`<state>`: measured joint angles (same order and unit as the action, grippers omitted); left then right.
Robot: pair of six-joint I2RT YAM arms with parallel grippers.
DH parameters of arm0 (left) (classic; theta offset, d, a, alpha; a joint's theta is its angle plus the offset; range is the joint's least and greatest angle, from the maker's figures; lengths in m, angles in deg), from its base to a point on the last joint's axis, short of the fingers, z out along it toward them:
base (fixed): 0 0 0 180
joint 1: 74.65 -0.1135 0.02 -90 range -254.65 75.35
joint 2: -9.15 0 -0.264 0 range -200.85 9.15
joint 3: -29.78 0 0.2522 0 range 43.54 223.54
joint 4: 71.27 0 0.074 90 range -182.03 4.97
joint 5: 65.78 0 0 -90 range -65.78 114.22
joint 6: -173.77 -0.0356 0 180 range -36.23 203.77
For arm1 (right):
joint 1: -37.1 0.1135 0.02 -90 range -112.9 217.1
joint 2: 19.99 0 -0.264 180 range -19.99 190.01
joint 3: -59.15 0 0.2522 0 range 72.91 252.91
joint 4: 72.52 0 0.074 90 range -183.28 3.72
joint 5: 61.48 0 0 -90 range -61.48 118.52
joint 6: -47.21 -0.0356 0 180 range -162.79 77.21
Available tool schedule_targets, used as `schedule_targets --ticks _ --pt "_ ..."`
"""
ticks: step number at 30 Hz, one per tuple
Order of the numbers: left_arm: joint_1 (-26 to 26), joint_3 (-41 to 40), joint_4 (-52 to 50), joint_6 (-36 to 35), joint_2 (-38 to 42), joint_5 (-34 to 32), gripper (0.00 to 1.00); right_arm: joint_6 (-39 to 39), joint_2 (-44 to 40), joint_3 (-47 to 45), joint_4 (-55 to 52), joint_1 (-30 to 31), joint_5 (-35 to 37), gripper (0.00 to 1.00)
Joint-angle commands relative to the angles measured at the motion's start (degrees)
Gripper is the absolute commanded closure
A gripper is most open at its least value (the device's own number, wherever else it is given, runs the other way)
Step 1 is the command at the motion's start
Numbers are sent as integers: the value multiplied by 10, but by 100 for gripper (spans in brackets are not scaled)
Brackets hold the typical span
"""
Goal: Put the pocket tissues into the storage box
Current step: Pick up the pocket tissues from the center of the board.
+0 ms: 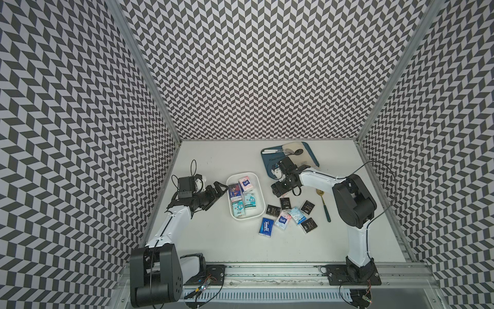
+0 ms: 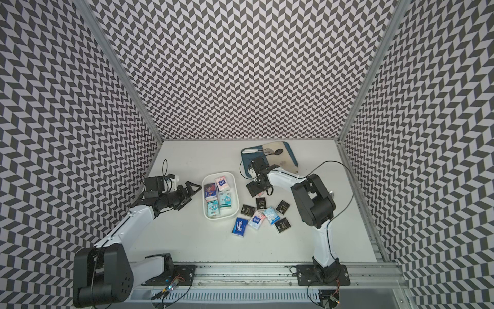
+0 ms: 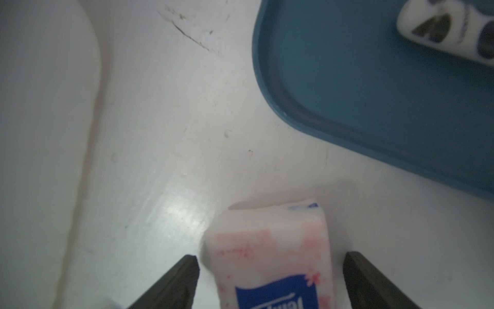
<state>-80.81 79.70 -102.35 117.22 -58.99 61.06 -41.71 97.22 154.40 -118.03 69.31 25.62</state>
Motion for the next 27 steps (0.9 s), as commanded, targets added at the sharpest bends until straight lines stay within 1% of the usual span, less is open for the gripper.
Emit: schedule_targets --ticks 1,5,7,10,13,18,27 --pt "12 -24 26 16 16 18 0 -11 14 13 -5 1 25 25" --pt "44 -51 47 40 26 21 0 -30 15 21 -4 1 31 45" --pt "62 -63 58 57 30 22 0 -43 11 23 -6 1 26 50" --pt "87 -74 73 77 37 21 0 -65 -1 23 -6 0 12 56" --pt "103 -74 85 91 41 21 0 -95 -20 23 -9 -4 -7 58" --pt "131 -72 115 112 25 25 0 -149 -65 18 -19 -17 -52 59" --pt "189 -65 183 158 -14 18 0 -197 -142 7 -34 -19 -120 59"
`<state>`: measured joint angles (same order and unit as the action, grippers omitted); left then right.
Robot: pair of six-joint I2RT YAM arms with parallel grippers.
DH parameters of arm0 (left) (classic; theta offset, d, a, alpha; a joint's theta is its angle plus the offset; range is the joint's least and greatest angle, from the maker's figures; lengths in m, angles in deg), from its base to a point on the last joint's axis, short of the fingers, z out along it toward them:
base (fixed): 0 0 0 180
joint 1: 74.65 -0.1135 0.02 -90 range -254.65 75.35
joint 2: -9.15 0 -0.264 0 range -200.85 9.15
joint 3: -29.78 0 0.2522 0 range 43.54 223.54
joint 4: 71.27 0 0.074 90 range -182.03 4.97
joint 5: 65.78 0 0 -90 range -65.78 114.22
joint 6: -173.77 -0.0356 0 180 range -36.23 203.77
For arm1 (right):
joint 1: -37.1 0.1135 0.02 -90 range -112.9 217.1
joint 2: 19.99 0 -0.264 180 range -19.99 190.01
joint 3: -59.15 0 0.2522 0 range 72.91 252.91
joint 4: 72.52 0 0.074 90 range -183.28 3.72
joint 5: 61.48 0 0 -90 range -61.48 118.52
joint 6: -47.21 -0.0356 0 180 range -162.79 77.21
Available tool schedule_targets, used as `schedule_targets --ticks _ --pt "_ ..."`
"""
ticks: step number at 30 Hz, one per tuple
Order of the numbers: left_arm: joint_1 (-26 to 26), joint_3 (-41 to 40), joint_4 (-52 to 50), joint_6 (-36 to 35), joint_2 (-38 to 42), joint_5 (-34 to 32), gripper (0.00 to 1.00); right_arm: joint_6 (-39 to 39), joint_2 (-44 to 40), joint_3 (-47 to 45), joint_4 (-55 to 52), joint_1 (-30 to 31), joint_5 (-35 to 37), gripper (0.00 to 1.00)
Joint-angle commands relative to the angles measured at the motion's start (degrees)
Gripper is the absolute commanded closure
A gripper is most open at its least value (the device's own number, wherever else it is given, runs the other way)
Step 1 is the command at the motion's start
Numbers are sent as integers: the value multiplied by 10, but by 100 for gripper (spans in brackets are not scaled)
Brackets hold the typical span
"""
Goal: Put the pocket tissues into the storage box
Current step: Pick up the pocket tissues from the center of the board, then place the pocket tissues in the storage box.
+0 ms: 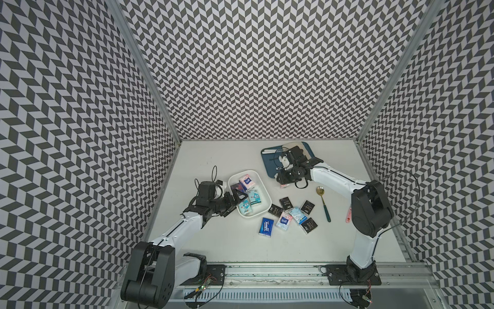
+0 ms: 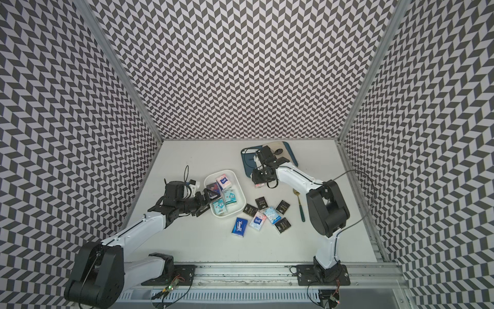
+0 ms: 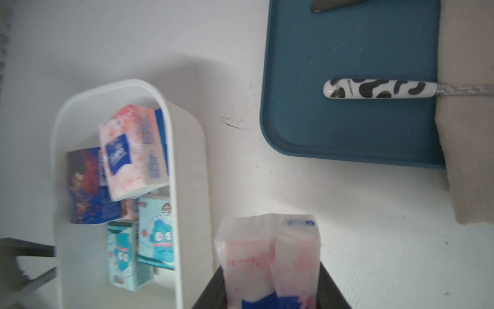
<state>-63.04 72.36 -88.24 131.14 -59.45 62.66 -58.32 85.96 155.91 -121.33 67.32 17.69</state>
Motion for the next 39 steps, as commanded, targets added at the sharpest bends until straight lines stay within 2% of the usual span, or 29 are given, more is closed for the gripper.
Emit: schedule_targets --ticks 1,7,14,20,27,35,39 --pt "12 11 41 20 -11 1 0 -38 -36 -11 2 1 -53 59" --pt "-5 19 22 0 -6 -17 0 -84 -72 -42 42 36 -94 59" --pt "-104 35 -5 -59 -33 3 0 -129 -64 -44 77 106 -89 60" --pt "-156 49 -14 -83 -40 9 0 -146 -37 -33 78 150 -74 60" --pt "-176 47 -29 -101 -22 7 0 -146 -2 -12 66 174 -62 60" --pt "-189 35 -40 -115 -4 10 0 -121 93 92 2 207 -44 60" --pt "-200 34 -51 -125 7 14 0 -107 110 115 -27 213 -31 60"
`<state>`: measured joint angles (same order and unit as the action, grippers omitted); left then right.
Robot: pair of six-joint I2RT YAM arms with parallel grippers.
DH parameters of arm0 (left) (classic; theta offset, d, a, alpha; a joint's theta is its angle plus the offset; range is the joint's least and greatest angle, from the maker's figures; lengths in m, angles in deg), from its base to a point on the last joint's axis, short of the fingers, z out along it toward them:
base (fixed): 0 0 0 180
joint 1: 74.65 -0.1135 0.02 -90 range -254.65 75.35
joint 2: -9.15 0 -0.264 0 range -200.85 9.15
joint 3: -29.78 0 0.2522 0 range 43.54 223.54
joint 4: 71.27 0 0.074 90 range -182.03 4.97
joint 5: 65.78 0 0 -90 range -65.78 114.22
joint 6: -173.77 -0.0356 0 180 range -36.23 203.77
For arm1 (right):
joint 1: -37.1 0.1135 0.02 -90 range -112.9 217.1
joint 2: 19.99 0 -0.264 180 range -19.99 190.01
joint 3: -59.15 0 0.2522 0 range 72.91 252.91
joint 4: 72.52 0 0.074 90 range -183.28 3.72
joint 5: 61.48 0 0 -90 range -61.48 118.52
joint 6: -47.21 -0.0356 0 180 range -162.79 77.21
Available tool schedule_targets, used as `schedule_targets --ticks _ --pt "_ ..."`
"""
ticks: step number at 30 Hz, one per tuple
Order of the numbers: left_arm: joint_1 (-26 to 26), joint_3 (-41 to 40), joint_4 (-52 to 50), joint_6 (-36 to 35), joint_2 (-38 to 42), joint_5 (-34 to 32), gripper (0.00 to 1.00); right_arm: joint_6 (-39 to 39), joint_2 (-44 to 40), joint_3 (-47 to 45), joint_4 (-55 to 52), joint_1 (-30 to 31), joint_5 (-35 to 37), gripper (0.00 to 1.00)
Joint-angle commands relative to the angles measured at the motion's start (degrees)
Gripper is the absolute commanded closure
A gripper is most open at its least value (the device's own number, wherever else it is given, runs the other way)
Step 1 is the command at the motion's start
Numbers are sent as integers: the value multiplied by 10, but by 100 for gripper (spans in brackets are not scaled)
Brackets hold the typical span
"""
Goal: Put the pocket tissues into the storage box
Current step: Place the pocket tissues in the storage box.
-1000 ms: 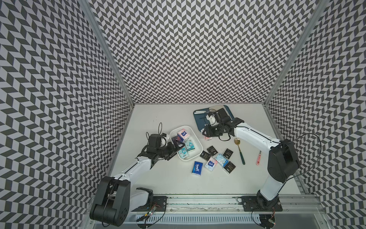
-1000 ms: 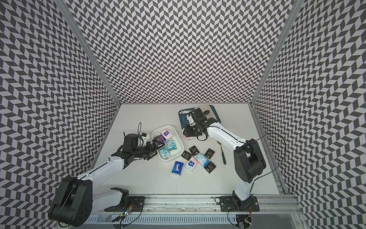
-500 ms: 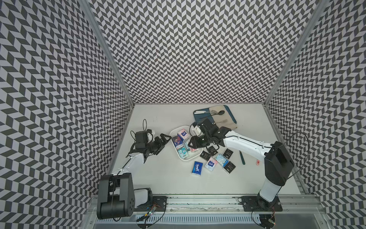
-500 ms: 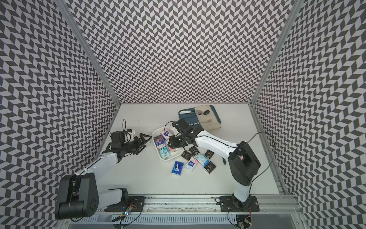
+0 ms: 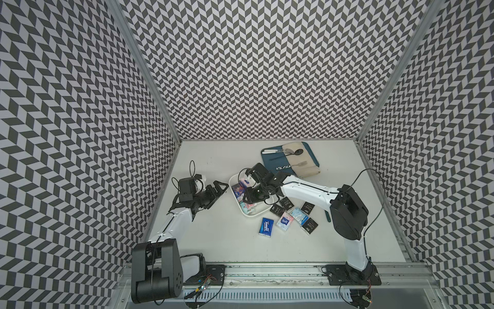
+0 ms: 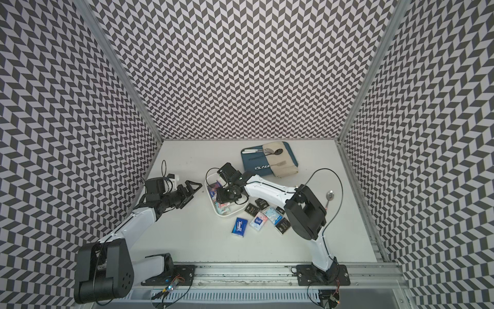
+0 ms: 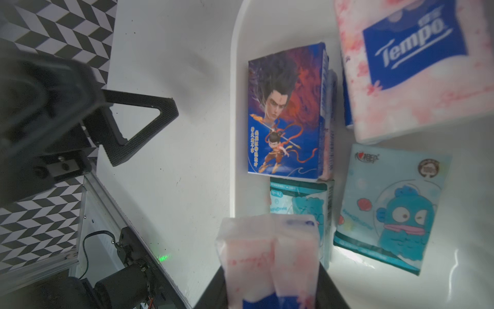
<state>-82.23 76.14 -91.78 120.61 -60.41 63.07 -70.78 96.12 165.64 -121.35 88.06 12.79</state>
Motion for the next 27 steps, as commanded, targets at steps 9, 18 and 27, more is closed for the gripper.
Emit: schedule_targets --ticks 9,18,27 --pt "-26 -7 -20 -26 22 25 0 31 47 49 -55 11 36 59" --pt "-33 -6 -28 -28 31 29 0 27 106 119 -57 13 60 57" --pt "-36 -8 -31 -28 36 30 0 15 103 127 -45 14 55 44"
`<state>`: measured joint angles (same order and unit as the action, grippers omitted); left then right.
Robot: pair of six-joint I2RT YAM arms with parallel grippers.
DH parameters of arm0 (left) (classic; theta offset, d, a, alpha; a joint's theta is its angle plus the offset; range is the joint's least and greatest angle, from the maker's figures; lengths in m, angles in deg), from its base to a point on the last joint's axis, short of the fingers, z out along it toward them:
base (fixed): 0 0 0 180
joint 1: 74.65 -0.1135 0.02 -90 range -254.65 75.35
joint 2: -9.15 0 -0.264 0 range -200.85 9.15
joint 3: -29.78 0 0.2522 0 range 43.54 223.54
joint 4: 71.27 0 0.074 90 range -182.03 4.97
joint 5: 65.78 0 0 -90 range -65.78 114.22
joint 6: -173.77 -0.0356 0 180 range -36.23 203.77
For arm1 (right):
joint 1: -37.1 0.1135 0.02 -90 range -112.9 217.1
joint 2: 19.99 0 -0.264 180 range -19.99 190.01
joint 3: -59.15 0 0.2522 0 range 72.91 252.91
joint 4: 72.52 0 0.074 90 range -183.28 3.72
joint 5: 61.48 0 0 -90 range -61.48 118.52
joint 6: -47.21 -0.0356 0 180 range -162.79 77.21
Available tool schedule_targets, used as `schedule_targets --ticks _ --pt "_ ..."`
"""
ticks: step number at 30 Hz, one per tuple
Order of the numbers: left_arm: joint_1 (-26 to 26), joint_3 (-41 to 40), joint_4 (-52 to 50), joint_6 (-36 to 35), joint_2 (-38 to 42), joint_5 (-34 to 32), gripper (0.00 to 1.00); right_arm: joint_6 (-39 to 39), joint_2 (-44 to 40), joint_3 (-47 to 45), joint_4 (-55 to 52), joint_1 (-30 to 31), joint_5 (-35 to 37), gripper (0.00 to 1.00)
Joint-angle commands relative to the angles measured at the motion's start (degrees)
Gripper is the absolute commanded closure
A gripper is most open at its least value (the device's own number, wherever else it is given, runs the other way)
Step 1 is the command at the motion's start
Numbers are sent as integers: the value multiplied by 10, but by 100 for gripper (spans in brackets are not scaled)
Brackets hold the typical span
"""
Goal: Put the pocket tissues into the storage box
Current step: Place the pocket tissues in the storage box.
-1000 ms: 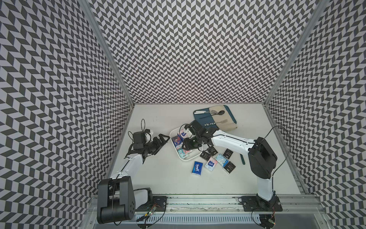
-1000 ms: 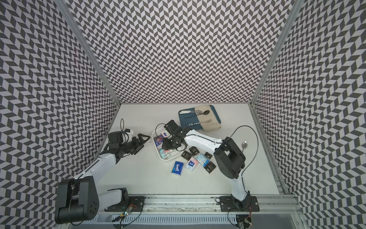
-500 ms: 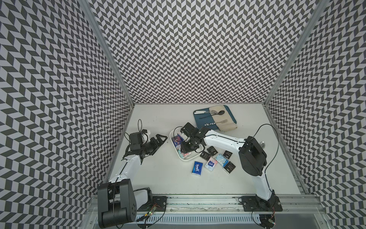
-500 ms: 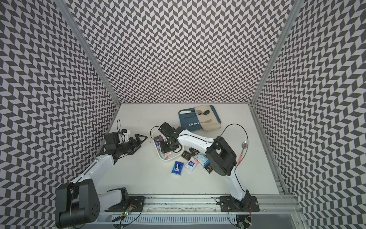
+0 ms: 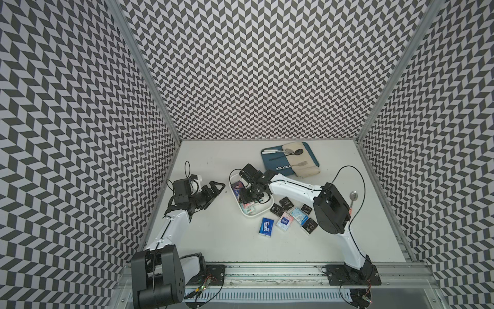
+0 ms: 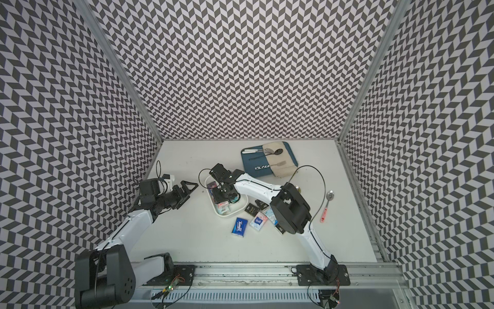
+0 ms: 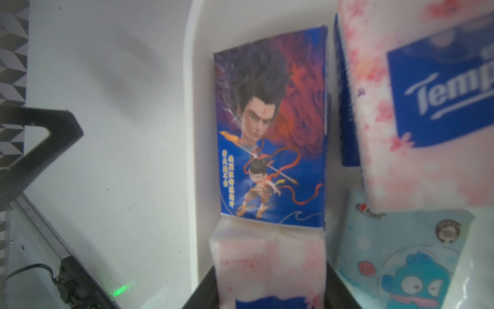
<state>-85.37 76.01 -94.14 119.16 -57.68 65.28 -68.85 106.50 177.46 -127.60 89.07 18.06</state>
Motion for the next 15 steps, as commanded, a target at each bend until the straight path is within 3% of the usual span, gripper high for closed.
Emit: schedule_targets --ticks 1,5,15 --pt "-5 -7 -8 -13 8 9 0 -5 -2 7 19 4 -2 40" --pt "-6 -8 -14 -19 9 8 0 -18 -22 -9 41 2 -25 32" --pt "-9 -8 -18 -17 14 10 0 -2 -119 -43 62 -23 9 31"
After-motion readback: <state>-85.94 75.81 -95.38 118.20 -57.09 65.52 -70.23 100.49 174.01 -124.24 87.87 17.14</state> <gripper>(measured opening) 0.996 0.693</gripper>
